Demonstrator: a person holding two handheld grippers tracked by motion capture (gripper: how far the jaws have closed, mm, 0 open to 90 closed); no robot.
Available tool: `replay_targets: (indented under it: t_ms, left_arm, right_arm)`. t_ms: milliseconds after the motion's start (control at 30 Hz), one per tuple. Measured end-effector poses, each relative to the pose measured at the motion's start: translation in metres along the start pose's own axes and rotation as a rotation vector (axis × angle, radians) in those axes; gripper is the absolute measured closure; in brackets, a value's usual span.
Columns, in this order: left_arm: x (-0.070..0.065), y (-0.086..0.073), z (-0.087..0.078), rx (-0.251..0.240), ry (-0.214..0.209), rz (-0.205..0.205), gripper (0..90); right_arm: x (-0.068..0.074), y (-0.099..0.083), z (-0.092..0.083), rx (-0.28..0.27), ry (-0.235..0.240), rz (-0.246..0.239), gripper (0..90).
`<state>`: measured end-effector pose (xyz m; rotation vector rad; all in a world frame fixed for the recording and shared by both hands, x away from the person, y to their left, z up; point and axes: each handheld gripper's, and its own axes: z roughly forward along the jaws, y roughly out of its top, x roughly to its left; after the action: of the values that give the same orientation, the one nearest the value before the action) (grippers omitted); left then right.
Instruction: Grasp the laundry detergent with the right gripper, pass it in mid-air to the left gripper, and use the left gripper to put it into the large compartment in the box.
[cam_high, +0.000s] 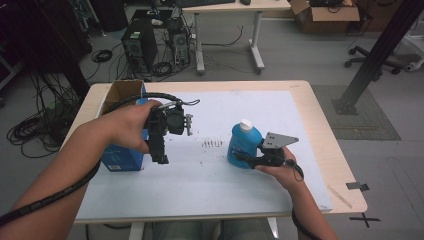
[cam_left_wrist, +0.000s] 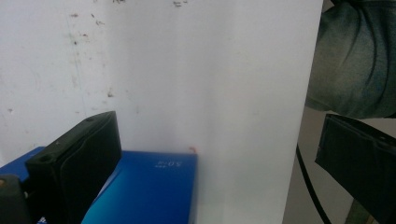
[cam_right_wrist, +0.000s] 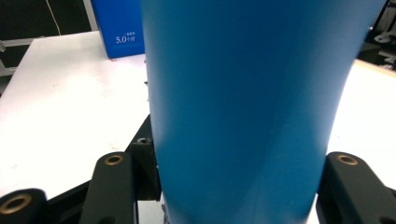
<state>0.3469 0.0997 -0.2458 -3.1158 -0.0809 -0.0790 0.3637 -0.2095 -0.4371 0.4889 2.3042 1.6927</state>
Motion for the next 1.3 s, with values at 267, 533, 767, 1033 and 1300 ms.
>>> replay_targets:
  t_ms: [267,533,767,1033,1300]
  left_arm:
    - [0.000,0.003,-0.006,-0.003,0.006,0.008,0.4]
    - [-0.003,0.006,-0.012,-0.005,0.004,0.010,0.3]
    - [-0.007,0.011,-0.016,-0.007,0.004,0.025,0.2]
    - [-0.014,0.018,-0.018,-0.010,-0.007,0.048,0.2]
    - [-0.017,0.023,-0.019,-0.016,-0.012,0.061,0.2]
  right_arm:
    - [0.007,0.024,-0.013,-0.013,0.045,-0.045,44.5]
    - [0.024,0.051,-0.018,-0.001,0.124,-0.114,44.6]
    - [0.041,0.061,-0.012,0.017,0.195,-0.165,44.6]
    - [0.052,0.061,-0.003,0.022,0.243,-0.177,44.7]
    - [0.060,0.057,0.007,0.021,0.284,-0.181,44.7]
